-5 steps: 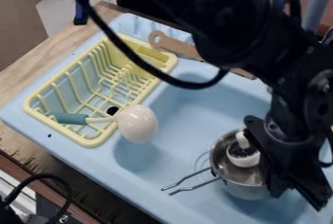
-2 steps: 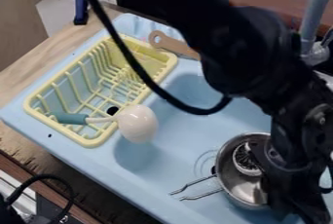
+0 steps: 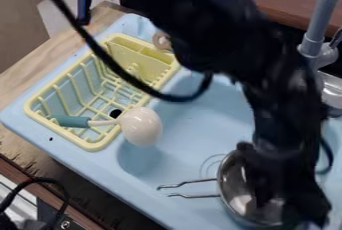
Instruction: Moved the silver pot to the right side of the sink
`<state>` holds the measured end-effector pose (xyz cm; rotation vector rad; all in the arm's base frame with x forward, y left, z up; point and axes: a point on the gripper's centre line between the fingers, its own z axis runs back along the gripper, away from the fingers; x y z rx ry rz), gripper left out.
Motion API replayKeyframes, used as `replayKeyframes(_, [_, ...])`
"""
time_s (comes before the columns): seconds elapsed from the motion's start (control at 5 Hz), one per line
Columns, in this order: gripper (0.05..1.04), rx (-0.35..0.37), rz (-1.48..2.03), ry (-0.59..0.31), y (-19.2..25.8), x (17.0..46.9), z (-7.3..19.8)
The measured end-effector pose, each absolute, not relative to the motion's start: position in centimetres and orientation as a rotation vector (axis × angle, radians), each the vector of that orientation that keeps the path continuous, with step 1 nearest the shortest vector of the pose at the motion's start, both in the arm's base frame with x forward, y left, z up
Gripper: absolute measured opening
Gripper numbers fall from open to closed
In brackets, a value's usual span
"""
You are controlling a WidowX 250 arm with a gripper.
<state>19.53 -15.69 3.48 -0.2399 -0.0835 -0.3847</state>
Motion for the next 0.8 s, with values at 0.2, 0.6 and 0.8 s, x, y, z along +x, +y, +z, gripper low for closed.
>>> replayKeyframes(0.2, [0.984,-0.258,-0.363,-0.094,-15.5,20.1,4.8])
replayKeyframes(0.6, [0.997,-0.085,-0.236,-0.165,-12.9,22.5,6.9])
replayKeyframes(0.8, [0.997,0.005,-0.126,-0.189,-9.8,24.3,7.4])
